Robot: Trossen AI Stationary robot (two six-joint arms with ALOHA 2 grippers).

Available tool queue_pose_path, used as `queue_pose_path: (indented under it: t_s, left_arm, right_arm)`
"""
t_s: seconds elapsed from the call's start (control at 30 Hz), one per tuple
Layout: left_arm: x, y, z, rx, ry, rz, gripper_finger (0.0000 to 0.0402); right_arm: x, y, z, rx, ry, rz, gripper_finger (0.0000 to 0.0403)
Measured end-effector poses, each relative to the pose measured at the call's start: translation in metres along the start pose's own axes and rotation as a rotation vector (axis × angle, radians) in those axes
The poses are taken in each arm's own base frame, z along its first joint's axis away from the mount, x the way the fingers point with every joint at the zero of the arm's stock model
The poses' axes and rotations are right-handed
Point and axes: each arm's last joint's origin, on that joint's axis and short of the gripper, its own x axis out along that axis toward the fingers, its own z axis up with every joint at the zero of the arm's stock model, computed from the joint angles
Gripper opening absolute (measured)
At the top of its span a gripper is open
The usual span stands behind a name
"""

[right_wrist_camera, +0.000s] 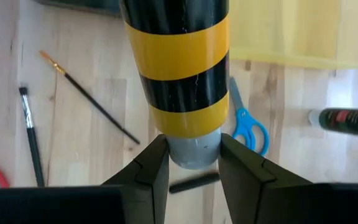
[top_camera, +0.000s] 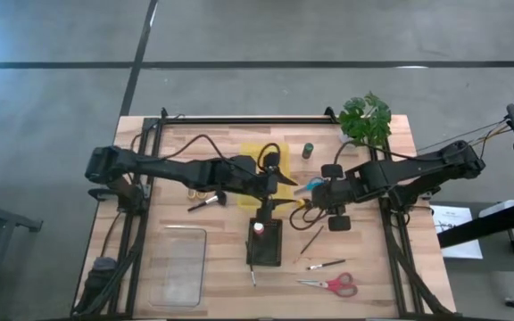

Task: Pick & Place Paint Supplies
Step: Put the yellow paint bottle into the black bin

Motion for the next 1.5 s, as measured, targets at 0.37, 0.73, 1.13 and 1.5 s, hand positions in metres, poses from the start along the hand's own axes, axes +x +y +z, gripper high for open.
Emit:
queue_pose_path:
  t_s: [0.37, 0.73, 1.13, 1.5]
  left_arm:
    - [0.016, -0.001, 0.003, -0.022, -0.041, -0.05, 0.0095]
    - [0.025, -0.005, -0.014, -0.068, 0.044, -0.095, 0.0038]
    - [0.025, -0.006, -0.02, -0.086, 0.1, -0.104, 0.0033]
    - [0.025, -0.006, -0.021, -0.084, 0.109, -0.105, 0.0033]
  right_arm:
    - [-0.008, -0.001, 0.002, 0.002, -0.049, -0.003, 0.0105]
    - [-0.01, -0.001, 0.006, -0.01, -0.084, 0.003, 0.0105]
    - [-0.024, 0.005, 0.011, -0.021, -0.134, 0.021, 0.0105]
    - [-0.035, 0.009, 0.015, -0.026, -0.175, 0.038, 0.0102]
